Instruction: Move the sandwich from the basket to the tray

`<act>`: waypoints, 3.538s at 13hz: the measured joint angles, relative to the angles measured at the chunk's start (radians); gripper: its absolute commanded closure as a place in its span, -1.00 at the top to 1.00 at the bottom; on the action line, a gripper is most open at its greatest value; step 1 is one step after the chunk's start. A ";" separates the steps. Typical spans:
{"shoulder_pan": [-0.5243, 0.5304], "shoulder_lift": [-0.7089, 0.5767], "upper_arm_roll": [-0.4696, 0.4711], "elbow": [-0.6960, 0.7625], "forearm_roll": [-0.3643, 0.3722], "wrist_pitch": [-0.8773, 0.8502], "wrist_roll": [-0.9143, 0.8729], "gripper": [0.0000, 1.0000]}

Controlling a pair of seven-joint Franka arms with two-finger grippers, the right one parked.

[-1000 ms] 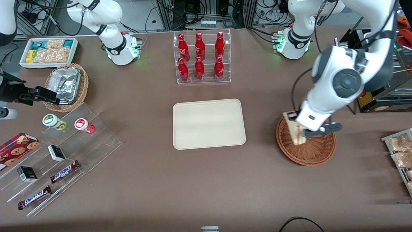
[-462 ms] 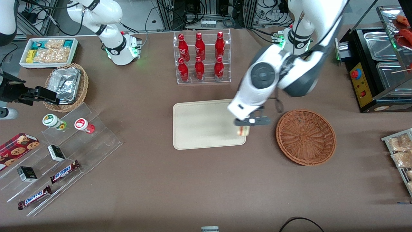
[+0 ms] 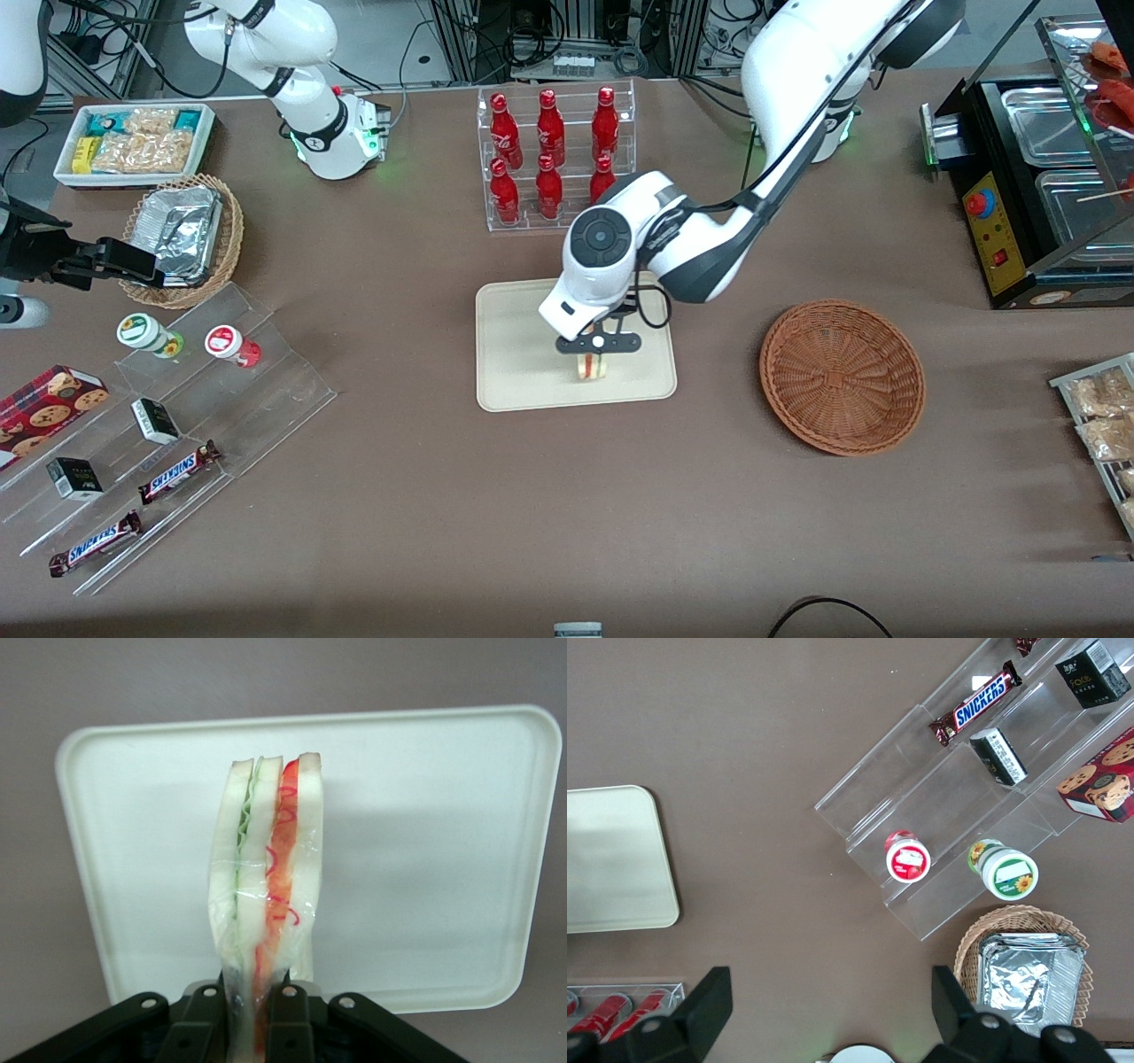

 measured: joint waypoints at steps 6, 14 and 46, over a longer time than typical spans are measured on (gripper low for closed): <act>-0.042 0.102 0.009 0.048 0.022 0.015 -0.052 -1.00; -0.052 0.149 0.010 0.088 0.079 0.023 -0.077 1.00; 0.381 -0.700 0.467 -0.218 -0.147 -0.448 0.840 1.00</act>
